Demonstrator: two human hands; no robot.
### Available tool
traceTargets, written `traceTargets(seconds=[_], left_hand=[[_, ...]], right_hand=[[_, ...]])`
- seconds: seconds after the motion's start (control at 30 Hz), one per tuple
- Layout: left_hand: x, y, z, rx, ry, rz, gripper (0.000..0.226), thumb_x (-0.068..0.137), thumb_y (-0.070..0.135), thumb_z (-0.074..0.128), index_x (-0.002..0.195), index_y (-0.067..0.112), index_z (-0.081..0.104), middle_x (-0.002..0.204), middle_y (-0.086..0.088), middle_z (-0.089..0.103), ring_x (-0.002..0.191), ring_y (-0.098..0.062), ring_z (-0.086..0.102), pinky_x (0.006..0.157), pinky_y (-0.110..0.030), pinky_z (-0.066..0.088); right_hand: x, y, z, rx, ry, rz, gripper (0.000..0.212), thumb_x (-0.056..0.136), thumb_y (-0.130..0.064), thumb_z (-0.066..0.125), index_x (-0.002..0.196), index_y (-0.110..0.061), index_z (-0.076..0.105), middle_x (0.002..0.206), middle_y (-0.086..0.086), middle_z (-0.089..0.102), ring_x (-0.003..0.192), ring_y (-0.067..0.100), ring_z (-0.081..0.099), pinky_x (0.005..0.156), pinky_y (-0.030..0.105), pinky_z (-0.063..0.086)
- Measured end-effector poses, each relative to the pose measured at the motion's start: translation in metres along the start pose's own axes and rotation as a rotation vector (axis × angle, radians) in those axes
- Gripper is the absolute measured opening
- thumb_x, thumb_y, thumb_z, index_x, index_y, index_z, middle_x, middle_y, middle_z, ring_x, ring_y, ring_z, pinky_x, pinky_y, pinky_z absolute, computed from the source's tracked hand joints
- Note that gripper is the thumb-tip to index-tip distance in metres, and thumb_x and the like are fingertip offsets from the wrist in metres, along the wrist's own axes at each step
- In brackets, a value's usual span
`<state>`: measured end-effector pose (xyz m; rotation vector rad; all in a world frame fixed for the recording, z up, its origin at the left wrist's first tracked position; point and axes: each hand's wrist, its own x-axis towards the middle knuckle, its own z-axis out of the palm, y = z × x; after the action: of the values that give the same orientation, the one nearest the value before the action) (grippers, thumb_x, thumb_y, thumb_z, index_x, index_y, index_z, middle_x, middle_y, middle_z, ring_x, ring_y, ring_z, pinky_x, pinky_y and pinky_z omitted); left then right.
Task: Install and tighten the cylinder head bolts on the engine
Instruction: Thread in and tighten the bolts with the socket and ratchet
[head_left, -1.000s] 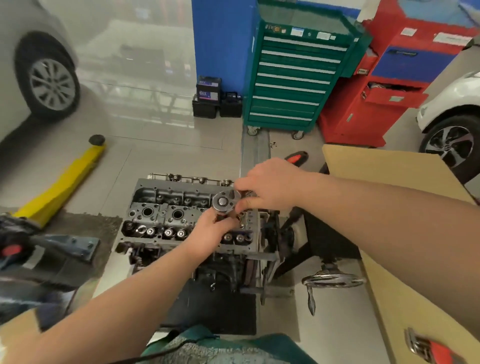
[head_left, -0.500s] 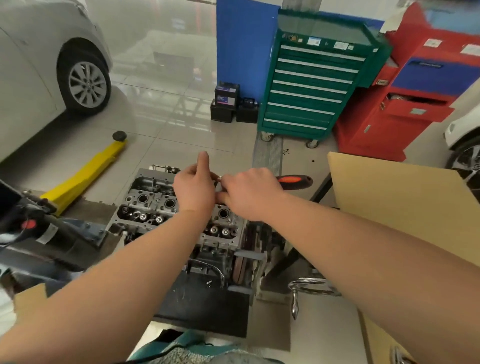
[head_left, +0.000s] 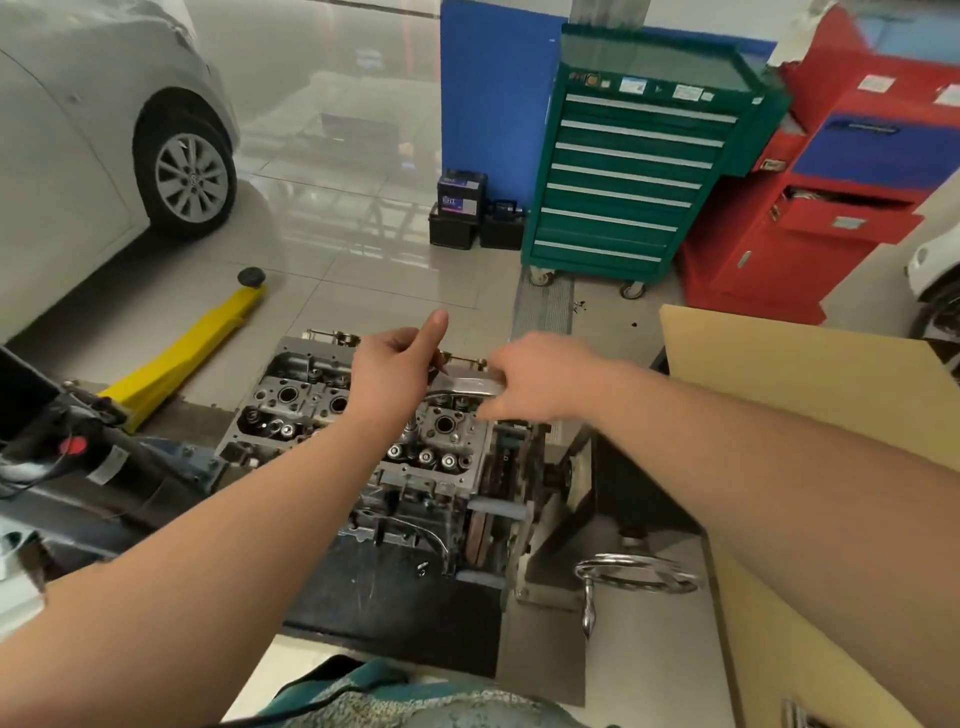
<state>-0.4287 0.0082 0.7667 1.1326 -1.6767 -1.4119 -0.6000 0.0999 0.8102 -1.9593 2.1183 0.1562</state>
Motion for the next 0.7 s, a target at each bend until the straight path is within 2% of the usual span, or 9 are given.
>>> traceTargets(seconds=[0.1,0.17,0.23,0.3,0.43,0.53,0.63,0.7], left_hand=[[-0.008,-0.003,0.0,0.13,0.033,0.096,0.059,0.091,0.073,0.057,0.073,0.018,0.073,0.064,-0.005,0.07,0.057,-0.017,0.065,0.057,-0.039,0.057],[-0.01,-0.004,-0.002,0.488,0.061,0.351,0.065,0.098,0.072,0.046,0.068,0.019,0.069,0.06,0.0,0.065,0.062,-0.023,0.066,0.052,-0.035,0.051],[-0.012,-0.004,-0.003,0.872,0.086,0.677,0.064,0.102,0.07,0.04,0.068,0.023,0.068,0.061,0.008,0.059,0.065,-0.02,0.059,0.051,-0.027,0.044],[-0.013,-0.004,0.0,1.014,0.039,0.791,0.062,0.103,0.068,0.04,0.071,0.023,0.068,0.063,0.008,0.058,0.066,-0.019,0.056,0.051,-0.028,0.047],[-0.005,-0.002,0.004,1.08,0.071,0.824,0.07,0.109,0.059,0.03,0.055,0.022,0.054,0.051,0.008,0.048,0.053,-0.02,0.049,0.046,-0.026,0.039],[0.0,-0.006,-0.003,1.016,0.106,0.915,0.065,0.111,0.047,0.037,0.053,0.022,0.05,0.047,0.008,0.043,0.045,-0.019,0.043,0.043,-0.025,0.034],[0.002,-0.009,-0.008,0.98,0.078,0.958,0.062,0.111,0.043,0.039,0.054,0.022,0.051,0.048,0.007,0.045,0.044,-0.019,0.043,0.043,-0.029,0.038],[0.004,-0.008,-0.007,0.99,0.072,0.961,0.063,0.112,0.042,0.039,0.054,0.02,0.052,0.048,0.007,0.047,0.045,-0.019,0.045,0.044,-0.031,0.04]], right_hand=[[-0.006,0.042,-0.008,0.19,-0.141,0.066,0.063,0.063,-0.092,0.062,0.078,-0.031,0.065,0.066,-0.005,0.07,0.057,0.008,0.065,0.053,0.031,0.051],[-0.008,0.059,-0.007,0.345,-0.185,0.104,0.066,0.059,-0.092,0.067,0.08,-0.029,0.07,0.065,0.001,0.072,0.051,0.009,0.064,0.054,0.033,0.056],[-0.008,0.063,-0.003,0.42,-0.2,0.129,0.068,0.058,-0.091,0.069,0.082,-0.028,0.072,0.065,0.004,0.072,0.05,0.012,0.064,0.053,0.029,0.057],[-0.009,0.061,0.002,0.456,-0.247,0.131,0.064,0.062,-0.089,0.069,0.084,-0.029,0.069,0.064,0.004,0.072,0.049,0.015,0.065,0.049,0.027,0.053],[-0.016,0.06,-0.001,0.63,-0.475,0.158,0.065,0.067,-0.082,0.076,0.096,-0.023,0.071,0.072,0.012,0.074,0.054,0.024,0.068,0.043,0.024,0.048],[-0.015,0.063,-0.007,0.8,-0.605,0.136,0.048,0.078,-0.058,0.084,0.098,-0.015,0.076,0.077,0.017,0.073,0.059,0.025,0.071,0.047,0.026,0.054],[-0.013,0.067,-0.006,1.026,-0.793,0.114,0.032,0.093,-0.031,0.077,0.109,-0.003,0.073,0.083,0.022,0.072,0.065,0.028,0.075,0.049,0.028,0.058],[-0.012,0.068,-0.003,1.132,-0.896,0.082,0.028,0.099,-0.024,0.069,0.114,-0.001,0.068,0.096,0.026,0.072,0.076,0.032,0.076,0.052,0.031,0.061]])
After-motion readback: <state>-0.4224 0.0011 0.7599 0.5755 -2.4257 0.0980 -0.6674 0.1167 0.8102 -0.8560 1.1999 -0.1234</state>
